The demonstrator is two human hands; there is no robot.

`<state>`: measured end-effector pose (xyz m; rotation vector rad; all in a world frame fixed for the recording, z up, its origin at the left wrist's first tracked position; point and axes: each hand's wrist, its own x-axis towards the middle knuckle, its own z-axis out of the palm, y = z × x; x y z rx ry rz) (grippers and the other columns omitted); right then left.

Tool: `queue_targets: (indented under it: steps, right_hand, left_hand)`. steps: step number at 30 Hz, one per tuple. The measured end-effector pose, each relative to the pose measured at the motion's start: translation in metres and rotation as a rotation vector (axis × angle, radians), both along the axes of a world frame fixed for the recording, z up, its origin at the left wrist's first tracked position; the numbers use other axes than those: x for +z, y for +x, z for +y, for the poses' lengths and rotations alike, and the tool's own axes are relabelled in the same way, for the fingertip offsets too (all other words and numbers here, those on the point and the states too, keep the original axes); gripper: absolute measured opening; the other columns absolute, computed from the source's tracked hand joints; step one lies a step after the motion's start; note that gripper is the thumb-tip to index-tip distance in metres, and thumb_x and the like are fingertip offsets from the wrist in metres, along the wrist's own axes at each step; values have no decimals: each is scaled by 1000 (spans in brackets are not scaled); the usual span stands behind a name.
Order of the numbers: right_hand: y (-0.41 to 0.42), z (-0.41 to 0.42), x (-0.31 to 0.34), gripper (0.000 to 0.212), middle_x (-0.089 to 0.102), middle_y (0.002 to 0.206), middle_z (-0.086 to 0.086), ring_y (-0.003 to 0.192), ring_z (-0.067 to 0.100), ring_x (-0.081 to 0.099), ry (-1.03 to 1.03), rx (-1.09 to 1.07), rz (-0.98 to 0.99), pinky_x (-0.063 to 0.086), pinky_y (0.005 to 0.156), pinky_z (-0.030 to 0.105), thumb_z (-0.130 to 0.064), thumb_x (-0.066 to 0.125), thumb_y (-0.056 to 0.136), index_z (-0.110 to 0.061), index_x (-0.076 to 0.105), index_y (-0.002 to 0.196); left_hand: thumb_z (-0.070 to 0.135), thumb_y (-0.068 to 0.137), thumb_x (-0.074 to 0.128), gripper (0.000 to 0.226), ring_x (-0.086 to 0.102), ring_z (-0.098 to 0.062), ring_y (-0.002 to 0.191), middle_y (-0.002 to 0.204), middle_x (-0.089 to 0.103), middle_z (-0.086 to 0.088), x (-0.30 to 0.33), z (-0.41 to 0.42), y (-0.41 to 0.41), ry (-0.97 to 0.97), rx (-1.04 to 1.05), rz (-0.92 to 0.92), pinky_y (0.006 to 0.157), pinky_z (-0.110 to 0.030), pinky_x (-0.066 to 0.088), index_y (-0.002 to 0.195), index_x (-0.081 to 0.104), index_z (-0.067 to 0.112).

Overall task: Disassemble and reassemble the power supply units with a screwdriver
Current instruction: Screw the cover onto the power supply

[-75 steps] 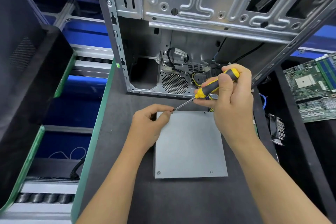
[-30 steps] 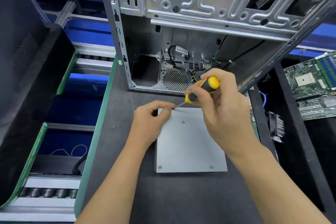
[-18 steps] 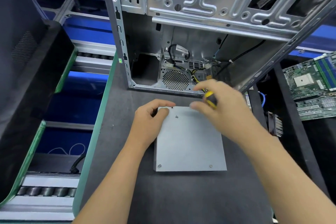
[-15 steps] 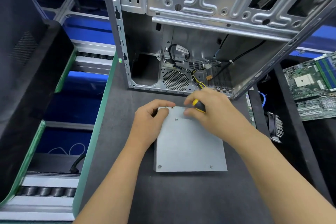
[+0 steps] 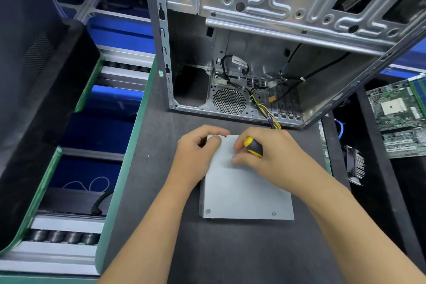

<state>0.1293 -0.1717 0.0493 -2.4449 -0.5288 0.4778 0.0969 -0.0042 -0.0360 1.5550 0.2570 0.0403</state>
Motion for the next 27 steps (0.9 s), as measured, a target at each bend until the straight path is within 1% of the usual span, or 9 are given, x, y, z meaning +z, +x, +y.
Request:
queue_targets:
  steps: [3, 7, 10, 12, 15, 17, 22, 25, 27]
  right_hand:
    - [-7, 2, -5, 10, 53, 76, -13, 69, -1, 49, -76, 70, -16, 37, 66, 21, -27, 73, 87, -31, 64, 87]
    - [-11, 0, -10, 7, 50, 91, -10, 75, 2, 50, -115, 100, -58, 43, 75, 29, -27, 65, 93, -31, 61, 89]
    - [0, 4, -11, 7, 53, 92, -8, 75, 3, 51, -20, 19, -138, 47, 74, 38, -22, 67, 92, -27, 63, 88]
    - [12, 11, -11, 11, 55, 93, -8, 77, 2, 50, -6, -30, -163, 47, 76, 38, -23, 67, 92, -30, 61, 86]
    - [23, 18, -13, 9, 58, 94, -7, 87, 14, 54, -16, -13, -170, 47, 81, 42, -23, 67, 92, -28, 62, 87]
    - [25, 20, -15, 4, 57, 91, -8, 85, 15, 55, -6, 8, -164, 48, 79, 43, -24, 68, 91, -26, 65, 89]
    - [26, 22, -15, 10, 56, 92, -11, 87, 13, 55, -40, 60, -119, 49, 81, 44, -35, 72, 87, -28, 65, 88]
    - [27, 24, -15, 12, 54, 88, -12, 86, 10, 52, -41, 34, -100, 49, 80, 43, -34, 74, 86, -30, 63, 83]
    - [28, 26, -15, 13, 52, 85, -13, 84, 10, 49, -51, 18, -93, 49, 78, 41, -33, 75, 85, -33, 63, 81]
  left_hand:
    - [23, 81, 55, 26, 59, -32, 80, 85, 74, 7, 0, -1, 1, 5, 4, -5, 65, -22, 46, 84, 76, 37]
    - [22, 81, 55, 26, 58, -34, 81, 86, 74, 6, 0, -1, 0, -2, 0, -4, 67, -28, 47, 85, 76, 37]
    - [21, 81, 56, 27, 64, -21, 80, 89, 74, 13, 1, -2, 0, -19, 9, -12, 68, -21, 49, 87, 75, 40]
    - [20, 81, 57, 27, 67, -8, 82, 92, 75, 13, 2, -2, 0, -70, 10, -3, 69, -17, 50, 87, 74, 40]
    - [20, 81, 58, 23, 62, -3, 76, 88, 74, 13, 3, -1, 0, -75, 5, 12, 64, -15, 48, 84, 72, 38]
    - [22, 81, 58, 22, 57, -2, 69, 83, 71, 14, 2, 0, 0, -67, 0, 19, 59, -14, 45, 82, 72, 39]
    - [26, 80, 60, 16, 56, -7, 70, 81, 71, 8, -1, -1, 2, -54, 1, 24, 61, -21, 45, 82, 72, 35]
    - [28, 80, 60, 14, 57, -11, 72, 82, 71, 3, -2, -1, 2, -48, -1, 44, 63, -28, 45, 82, 72, 35]
    - [29, 80, 60, 13, 55, -12, 69, 81, 70, -1, -2, 0, 3, -39, -6, 51, 61, -27, 44, 82, 72, 34]
